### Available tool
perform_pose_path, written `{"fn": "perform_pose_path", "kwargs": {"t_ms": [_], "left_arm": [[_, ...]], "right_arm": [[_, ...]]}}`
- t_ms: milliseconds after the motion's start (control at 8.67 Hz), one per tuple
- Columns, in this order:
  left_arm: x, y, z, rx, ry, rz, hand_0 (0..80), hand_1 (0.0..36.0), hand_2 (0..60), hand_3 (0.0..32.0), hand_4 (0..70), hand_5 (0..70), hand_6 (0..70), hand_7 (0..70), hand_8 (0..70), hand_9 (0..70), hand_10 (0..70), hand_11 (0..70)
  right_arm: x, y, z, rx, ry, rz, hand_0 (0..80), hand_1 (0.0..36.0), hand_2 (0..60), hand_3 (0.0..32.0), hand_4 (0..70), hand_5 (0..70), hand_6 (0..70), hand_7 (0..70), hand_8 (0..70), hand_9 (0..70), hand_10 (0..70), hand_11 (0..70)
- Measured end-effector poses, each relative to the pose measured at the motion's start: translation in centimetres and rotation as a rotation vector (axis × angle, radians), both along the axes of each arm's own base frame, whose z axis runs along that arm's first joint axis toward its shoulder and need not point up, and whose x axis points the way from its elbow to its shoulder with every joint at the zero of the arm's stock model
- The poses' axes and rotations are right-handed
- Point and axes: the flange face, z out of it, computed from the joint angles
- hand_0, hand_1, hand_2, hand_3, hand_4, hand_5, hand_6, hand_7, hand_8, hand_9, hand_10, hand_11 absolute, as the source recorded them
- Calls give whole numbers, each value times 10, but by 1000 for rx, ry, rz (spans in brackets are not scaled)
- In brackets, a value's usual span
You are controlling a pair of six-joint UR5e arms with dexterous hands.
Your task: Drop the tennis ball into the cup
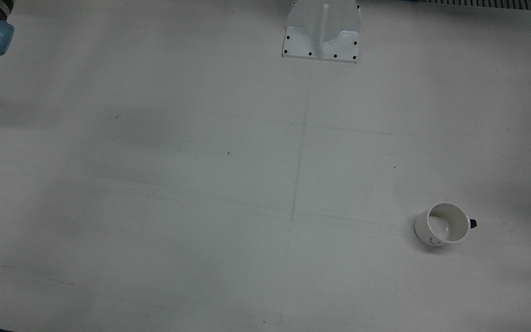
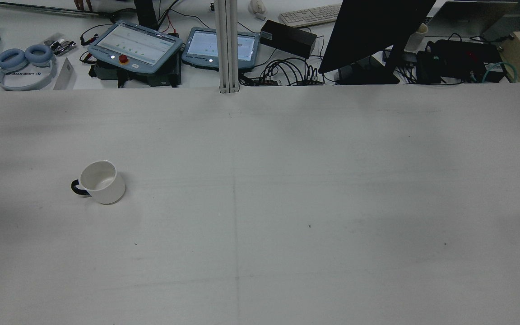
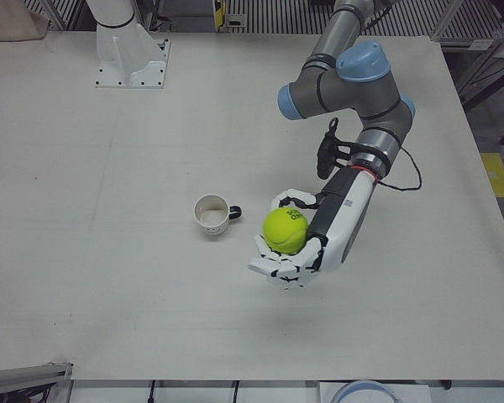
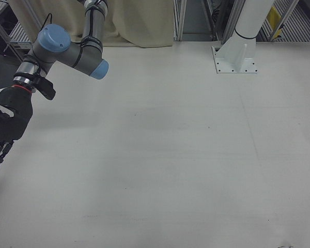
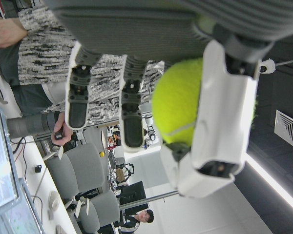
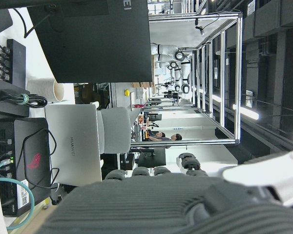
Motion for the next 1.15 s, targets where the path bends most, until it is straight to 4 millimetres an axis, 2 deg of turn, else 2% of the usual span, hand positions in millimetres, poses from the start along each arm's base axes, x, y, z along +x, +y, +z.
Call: {"fn": "perform_pose_path", "kwargs": {"t_ms": [115, 346, 577, 923, 1038, 1154], "left_arm": [[25, 9, -5, 18, -6, 46, 800, 360, 600, 320, 84, 337, 700, 647, 492, 432, 220, 355], [68, 53, -3, 66, -76, 109, 800, 360, 600, 320, 72, 331, 700, 654, 492, 439, 224, 360], [101, 92, 0, 105, -133, 159, 800, 360, 600, 320, 47, 356, 700, 618, 504, 434, 222, 358], [136, 110, 0, 130, -160, 201, 800, 360, 600, 320, 80, 338, 700, 641, 493, 433, 224, 361], [147, 113, 2, 130, -165, 213, 800, 360, 600, 320, 67, 303, 647, 541, 429, 343, 219, 355], [154, 113, 8, 125, -168, 223, 800, 360, 600, 320, 28, 291, 575, 315, 350, 200, 207, 338]], "right_arm": [[0, 0, 0, 0, 0, 0, 0, 0, 0, 0, 0, 0, 0, 0, 0, 0, 0, 0], [0, 0, 0, 0, 0, 0, 0, 0, 0, 0, 0, 0, 0, 0, 0, 0, 0, 0], [0, 0, 0, 0, 0, 0, 0, 0, 0, 0, 0, 0, 0, 0, 0, 0, 0, 0], [0, 0, 0, 0, 0, 0, 0, 0, 0, 0, 0, 0, 0, 0, 0, 0, 0, 0], [0, 0, 0, 0, 0, 0, 0, 0, 0, 0, 0, 0, 0, 0, 0, 0, 0, 0], [0, 0, 0, 0, 0, 0, 0, 0, 0, 0, 0, 0, 0, 0, 0, 0, 0, 0]]}}
